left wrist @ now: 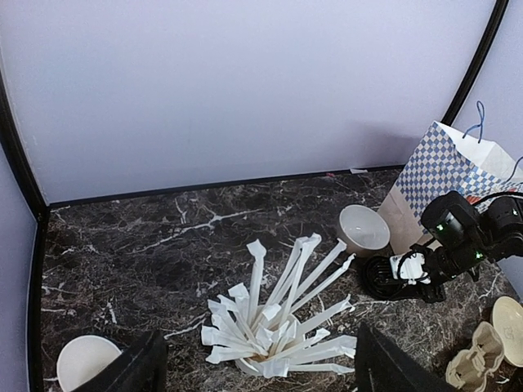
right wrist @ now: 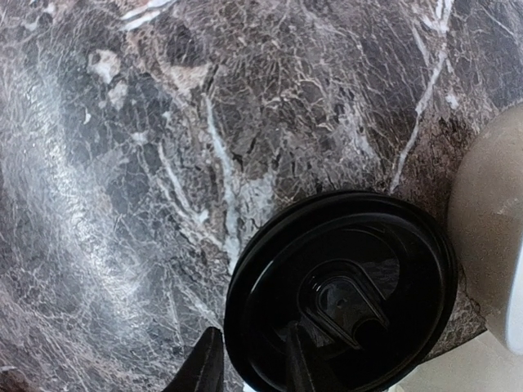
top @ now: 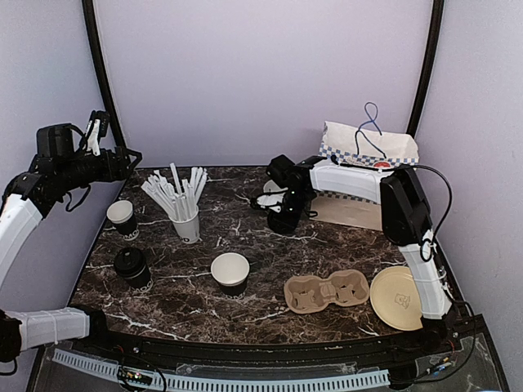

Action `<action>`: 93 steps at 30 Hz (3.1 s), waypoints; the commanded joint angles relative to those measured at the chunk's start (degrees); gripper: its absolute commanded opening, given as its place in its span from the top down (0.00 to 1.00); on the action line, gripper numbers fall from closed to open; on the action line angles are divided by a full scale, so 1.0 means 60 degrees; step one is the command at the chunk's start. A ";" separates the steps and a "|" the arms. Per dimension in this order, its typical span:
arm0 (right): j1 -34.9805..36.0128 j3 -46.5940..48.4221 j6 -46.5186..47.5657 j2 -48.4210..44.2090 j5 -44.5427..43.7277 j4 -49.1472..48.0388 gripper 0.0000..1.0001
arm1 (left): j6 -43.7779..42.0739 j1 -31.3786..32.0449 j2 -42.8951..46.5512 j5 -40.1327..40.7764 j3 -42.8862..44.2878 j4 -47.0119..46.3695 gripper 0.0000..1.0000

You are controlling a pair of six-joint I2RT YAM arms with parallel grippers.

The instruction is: Pack the takeout coffee

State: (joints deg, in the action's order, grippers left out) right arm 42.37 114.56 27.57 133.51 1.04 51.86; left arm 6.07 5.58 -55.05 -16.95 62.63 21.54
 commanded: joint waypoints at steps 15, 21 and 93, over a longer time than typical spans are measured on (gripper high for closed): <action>0.0028 0.0222 -0.0245 -0.0822 0.0426 0.0262 0.91 | -0.0299 0.0107 -0.0059 -0.0446 0.0235 0.0008 0.28; -0.0014 0.0197 -0.0363 -0.1477 0.0852 0.0076 0.93 | -0.0508 0.0799 -0.0210 -0.0639 0.0255 -0.0088 0.28; -0.0470 -0.2573 -0.6683 -0.5953 1.3289 -0.6050 0.89 | -0.4627 0.9089 -0.3948 0.3978 -0.1784 -1.3070 0.28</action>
State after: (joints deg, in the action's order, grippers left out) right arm 39.57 100.33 -11.42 98.59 79.99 17.74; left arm -22.35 59.81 -79.07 5.23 49.50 -55.42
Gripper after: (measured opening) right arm 0.109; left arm 0.754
